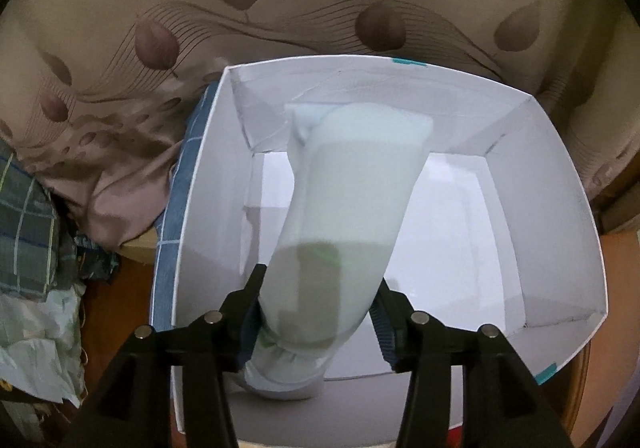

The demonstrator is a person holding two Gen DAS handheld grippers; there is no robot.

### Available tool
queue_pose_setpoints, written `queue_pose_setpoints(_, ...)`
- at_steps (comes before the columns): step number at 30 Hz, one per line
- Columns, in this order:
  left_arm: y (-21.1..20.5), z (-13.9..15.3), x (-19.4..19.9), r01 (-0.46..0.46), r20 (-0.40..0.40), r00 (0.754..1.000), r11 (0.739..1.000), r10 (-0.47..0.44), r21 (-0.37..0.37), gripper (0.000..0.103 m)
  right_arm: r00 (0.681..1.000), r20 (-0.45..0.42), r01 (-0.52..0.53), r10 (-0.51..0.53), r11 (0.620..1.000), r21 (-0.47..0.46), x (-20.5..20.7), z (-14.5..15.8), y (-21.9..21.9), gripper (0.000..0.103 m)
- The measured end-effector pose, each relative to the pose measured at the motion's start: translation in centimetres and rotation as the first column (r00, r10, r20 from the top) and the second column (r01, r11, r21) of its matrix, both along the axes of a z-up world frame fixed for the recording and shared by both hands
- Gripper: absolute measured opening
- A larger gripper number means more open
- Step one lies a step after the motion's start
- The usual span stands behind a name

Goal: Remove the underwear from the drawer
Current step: 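Lower the white underwear into the white box and open the left tool, then lift the red underwear out of the drawer with the right tool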

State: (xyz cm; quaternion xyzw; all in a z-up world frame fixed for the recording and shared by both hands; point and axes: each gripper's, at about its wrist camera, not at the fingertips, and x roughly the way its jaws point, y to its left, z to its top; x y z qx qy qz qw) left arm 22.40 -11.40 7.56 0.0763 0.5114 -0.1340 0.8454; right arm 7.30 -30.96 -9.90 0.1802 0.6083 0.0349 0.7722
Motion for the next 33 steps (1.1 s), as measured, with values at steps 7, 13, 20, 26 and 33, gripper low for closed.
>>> queue_pose_setpoints(7, -0.4, 1.8, -1.6, 0.060, 0.038, 0.998, 0.998, -0.059, -0.016, 0.057, 1.000, -0.001, 0.003, -0.003, 1.000, 0.001, 0.1, 0.0, 0.0, 0.035)
queue_pose_setpoints(13, 0.5, 4.0, -3.0, 0.053, 0.109, 0.993, 0.999, -0.053, 0.000, 0.062, 1.000, 0.001, 0.005, -0.005, 1.000, -0.012, 0.2, 0.1, 0.1, 0.035)
queue_pose_setpoints(20, 1.8, 5.6, -6.0, 0.064, 0.193, 0.978, 0.996, -0.074, 0.061, 0.062, 1.000, 0.000, 0.003, -0.003, 0.999, -0.034, 0.2, 0.1, 0.2, 0.035)
queue_pose_setpoints(26, 3.7, 6.3, -9.1, 0.073, 0.252, 0.963, 0.992, -0.098, 0.105, 0.062, 1.000, -0.001, 0.000, 0.000, 0.998, -0.057, 0.3, 0.2, 0.5, 0.035)
queue_pose_setpoints(33, 6.0, 5.5, -13.1, 0.067, 0.273, 0.956, 0.989, -0.102, 0.135, 0.062, 1.000, 0.001, -0.004, 0.005, 0.996, -0.090, 0.5, 0.3, 0.9, 0.035)
